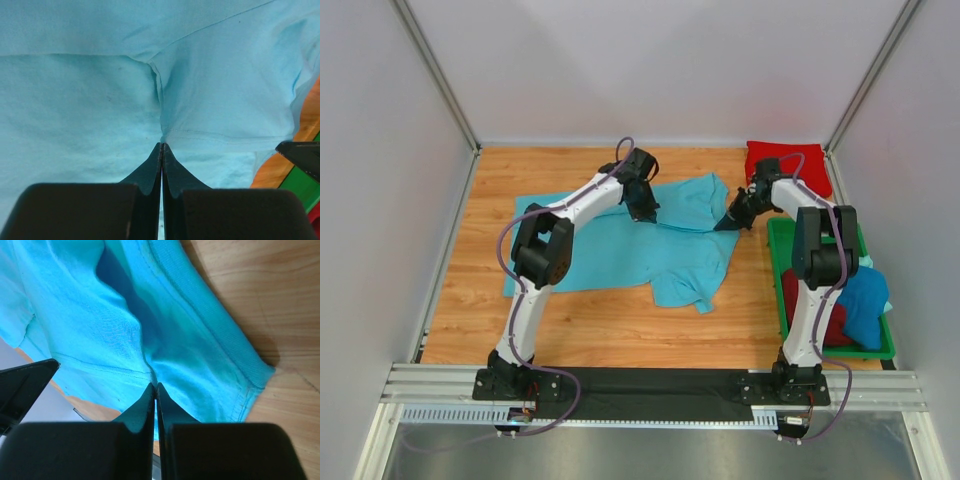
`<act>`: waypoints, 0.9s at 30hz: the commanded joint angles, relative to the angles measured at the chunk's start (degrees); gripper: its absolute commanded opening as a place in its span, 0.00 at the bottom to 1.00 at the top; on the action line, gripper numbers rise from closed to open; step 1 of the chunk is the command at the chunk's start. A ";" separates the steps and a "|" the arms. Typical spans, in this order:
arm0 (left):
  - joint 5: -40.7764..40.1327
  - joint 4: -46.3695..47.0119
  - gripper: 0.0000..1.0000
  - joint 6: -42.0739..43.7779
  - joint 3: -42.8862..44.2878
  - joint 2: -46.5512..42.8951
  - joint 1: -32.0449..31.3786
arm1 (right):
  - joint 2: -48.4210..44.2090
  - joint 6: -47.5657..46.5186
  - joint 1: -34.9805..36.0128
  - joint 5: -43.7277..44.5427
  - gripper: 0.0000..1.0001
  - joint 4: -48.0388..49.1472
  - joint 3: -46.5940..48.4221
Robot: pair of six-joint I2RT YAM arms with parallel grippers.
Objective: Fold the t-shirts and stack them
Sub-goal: Fold the tshirt
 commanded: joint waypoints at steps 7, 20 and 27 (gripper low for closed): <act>0.54 -3.22 0.20 4.38 0.42 -3.95 1.88 | -6.21 3.34 0.57 -1.55 0.18 -0.84 -2.11; -0.96 4.77 0.42 18.45 -14.59 -20.30 10.48 | 14.78 -6.68 5.22 17.61 0.45 -5.43 40.68; 3.88 12.14 0.36 20.56 -23.02 -19.86 22.35 | 18.57 -5.72 7.95 22.70 0.35 3.55 41.14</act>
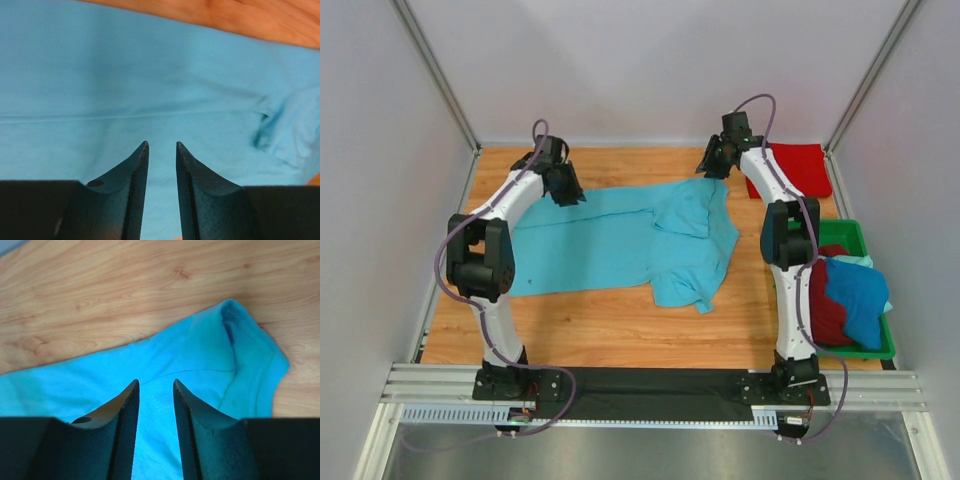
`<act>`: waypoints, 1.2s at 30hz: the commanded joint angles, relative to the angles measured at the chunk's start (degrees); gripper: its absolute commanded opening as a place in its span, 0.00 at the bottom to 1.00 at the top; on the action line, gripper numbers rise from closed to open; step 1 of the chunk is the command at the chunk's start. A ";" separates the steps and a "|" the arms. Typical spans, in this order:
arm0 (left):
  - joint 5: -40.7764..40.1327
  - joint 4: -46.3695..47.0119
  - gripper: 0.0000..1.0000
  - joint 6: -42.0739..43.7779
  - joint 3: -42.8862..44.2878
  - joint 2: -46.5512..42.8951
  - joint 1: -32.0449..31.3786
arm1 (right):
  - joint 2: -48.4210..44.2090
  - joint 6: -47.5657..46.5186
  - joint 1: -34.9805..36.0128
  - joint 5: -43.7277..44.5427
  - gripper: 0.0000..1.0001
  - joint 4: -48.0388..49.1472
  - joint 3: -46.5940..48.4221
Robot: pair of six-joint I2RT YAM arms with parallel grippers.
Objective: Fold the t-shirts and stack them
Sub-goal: Fold the tshirt
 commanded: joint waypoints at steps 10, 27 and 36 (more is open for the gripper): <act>3.86 4.64 0.36 2.73 -0.96 10.30 14.99 | 8.04 -0.36 1.31 7.34 0.35 5.99 2.08; 5.36 -4.93 0.57 6.60 -3.13 -1.77 18.42 | 5.08 -0.36 1.48 5.06 0.62 -6.48 14.93; -1.32 -9.59 0.51 4.41 -29.76 -33.09 20.61 | -22.33 -0.19 3.86 2.88 0.64 -17.40 -15.53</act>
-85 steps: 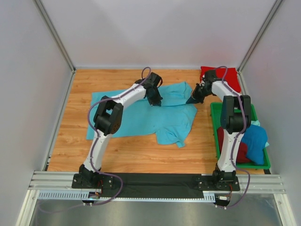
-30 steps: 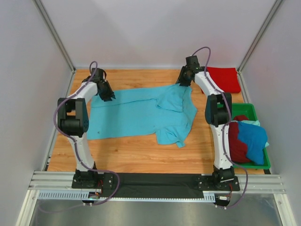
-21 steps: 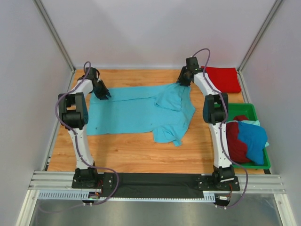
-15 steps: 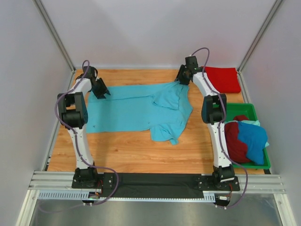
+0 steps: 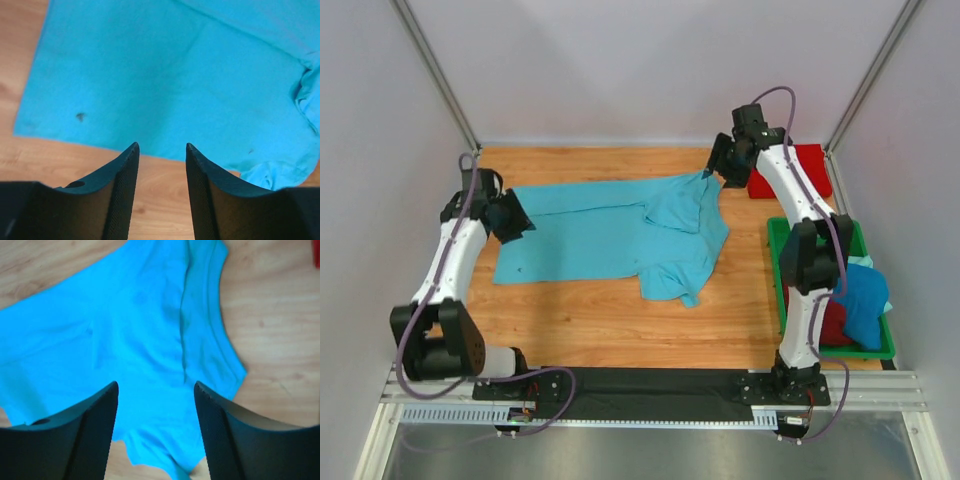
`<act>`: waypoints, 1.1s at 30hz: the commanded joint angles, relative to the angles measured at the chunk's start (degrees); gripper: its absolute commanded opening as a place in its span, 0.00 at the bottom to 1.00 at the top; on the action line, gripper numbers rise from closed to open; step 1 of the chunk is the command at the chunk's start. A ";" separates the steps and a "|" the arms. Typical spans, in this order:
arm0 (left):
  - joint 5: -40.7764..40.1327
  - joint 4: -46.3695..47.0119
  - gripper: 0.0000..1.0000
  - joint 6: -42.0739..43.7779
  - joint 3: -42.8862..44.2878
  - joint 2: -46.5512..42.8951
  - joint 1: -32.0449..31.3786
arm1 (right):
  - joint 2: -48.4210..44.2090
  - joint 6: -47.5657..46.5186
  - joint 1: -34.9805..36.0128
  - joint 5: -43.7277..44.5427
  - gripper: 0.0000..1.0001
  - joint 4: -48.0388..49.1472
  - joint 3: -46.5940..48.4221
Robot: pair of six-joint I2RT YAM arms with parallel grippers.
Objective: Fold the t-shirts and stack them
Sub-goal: Fold the tshirt
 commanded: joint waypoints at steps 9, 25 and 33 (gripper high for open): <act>1.17 -2.55 0.45 -5.38 -21.27 -12.60 19.85 | -34.97 1.84 7.61 -16.17 0.58 6.87 -49.08; 1.88 -1.59 0.50 -1.59 -21.00 -8.55 26.63 | -35.10 -4.58 12.08 -19.88 0.68 23.05 -69.62; 1.70 -2.55 0.50 -0.80 -20.74 -10.57 26.80 | -29.37 -5.54 18.32 -13.56 0.51 23.16 -66.11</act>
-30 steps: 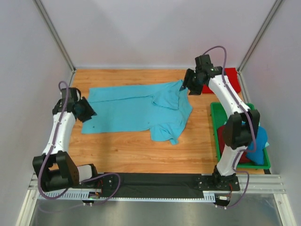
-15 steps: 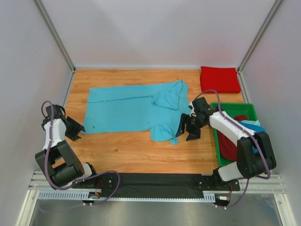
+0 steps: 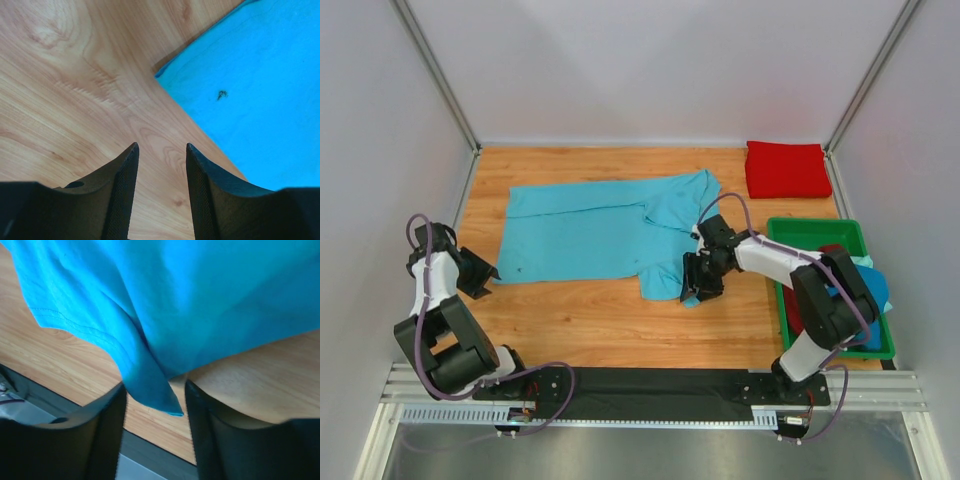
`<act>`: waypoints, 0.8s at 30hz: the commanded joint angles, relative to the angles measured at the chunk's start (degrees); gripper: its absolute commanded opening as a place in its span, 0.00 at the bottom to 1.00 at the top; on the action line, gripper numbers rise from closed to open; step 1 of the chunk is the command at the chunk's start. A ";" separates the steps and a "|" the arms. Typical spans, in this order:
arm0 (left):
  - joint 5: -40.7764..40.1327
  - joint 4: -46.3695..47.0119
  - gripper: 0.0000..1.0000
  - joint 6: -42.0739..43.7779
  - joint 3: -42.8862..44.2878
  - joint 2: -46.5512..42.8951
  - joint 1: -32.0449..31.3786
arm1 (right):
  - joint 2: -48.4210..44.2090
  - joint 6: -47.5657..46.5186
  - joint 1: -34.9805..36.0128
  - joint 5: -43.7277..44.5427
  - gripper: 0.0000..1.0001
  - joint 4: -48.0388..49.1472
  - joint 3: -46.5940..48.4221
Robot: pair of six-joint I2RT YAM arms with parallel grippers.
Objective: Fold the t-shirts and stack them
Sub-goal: Fold the tshirt
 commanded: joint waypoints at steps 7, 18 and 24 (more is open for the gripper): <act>-0.01 -0.65 0.50 0.88 2.13 -1.92 0.57 | 1.84 1.08 14.56 12.17 0.16 -6.37 12.52; 1.14 0.14 0.50 0.53 1.60 -1.04 0.49 | -6.23 7.85 10.28 2.87 0.64 -8.68 11.05; 1.66 1.45 0.47 -0.09 0.63 -1.30 0.49 | -7.83 21.37 7.54 10.08 0.40 -7.01 5.52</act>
